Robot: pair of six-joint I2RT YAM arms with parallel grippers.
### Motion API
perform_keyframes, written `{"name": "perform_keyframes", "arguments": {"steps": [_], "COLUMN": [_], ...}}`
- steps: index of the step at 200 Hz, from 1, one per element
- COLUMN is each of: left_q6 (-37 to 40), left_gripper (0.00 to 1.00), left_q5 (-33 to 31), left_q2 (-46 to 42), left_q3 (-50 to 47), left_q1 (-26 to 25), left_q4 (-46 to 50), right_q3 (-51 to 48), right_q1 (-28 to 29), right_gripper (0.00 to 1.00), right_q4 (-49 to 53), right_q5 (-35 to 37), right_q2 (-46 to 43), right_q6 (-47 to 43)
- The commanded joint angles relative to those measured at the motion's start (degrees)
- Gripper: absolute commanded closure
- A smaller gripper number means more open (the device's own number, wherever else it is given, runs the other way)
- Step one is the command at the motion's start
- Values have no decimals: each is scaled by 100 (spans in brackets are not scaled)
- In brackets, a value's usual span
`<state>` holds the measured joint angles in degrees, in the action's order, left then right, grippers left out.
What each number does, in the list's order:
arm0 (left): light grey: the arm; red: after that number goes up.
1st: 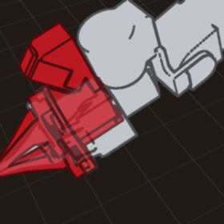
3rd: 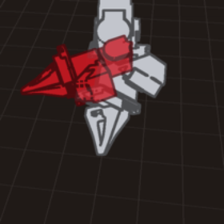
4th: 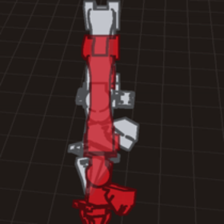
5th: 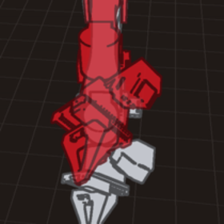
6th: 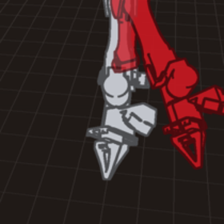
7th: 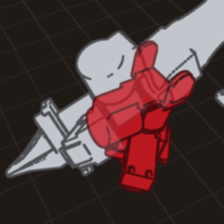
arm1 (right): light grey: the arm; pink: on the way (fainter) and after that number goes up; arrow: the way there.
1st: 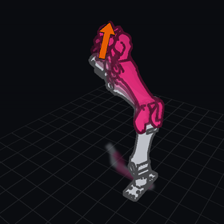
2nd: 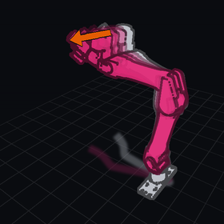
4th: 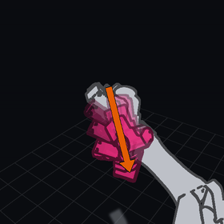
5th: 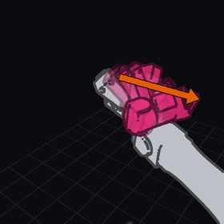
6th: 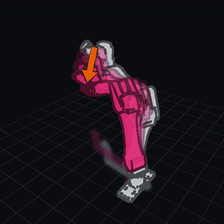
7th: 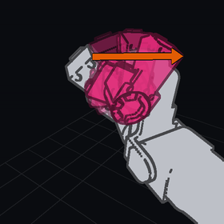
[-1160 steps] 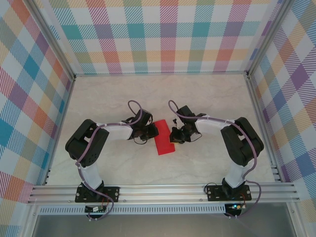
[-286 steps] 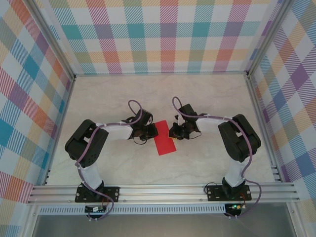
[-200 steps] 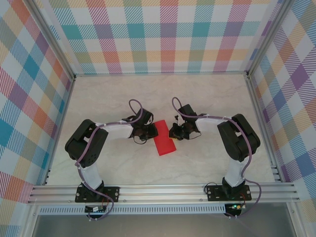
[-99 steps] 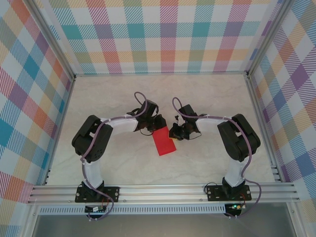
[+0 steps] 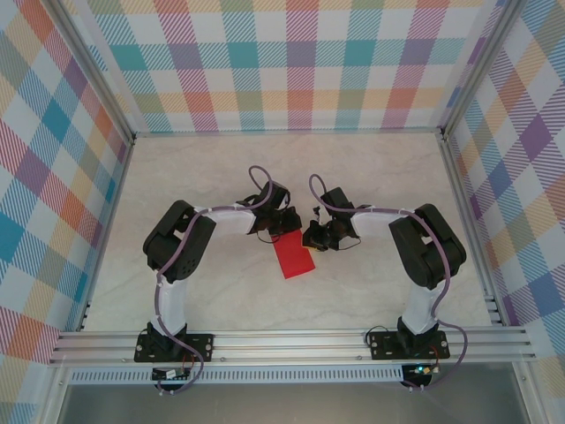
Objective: Fold a paper plane with a square sheet of paper (pick it up from the middle)
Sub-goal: First fold in half a square sheet of paper at the center of the table.
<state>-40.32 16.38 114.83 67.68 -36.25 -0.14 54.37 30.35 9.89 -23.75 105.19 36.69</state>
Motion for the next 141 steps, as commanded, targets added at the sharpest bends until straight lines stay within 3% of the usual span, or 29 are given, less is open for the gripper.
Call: {"name": "perform_keyframes", "arguments": {"steps": [1,141], "left_q6": [199,94], "left_gripper": [89,90], "left_q5": [-235,-498], "left_q2": [103,410], "left_q3": [127,96], "left_q1": [-38,-25], "left_q4": [64,498], "right_q3": [-207,-641], "right_q1": [15,16], "right_gripper": [88,88], "right_q4": [267,987], "right_q5": [156,-381], "right_q2": [150,-731], "right_q6": [-43,-544]}}
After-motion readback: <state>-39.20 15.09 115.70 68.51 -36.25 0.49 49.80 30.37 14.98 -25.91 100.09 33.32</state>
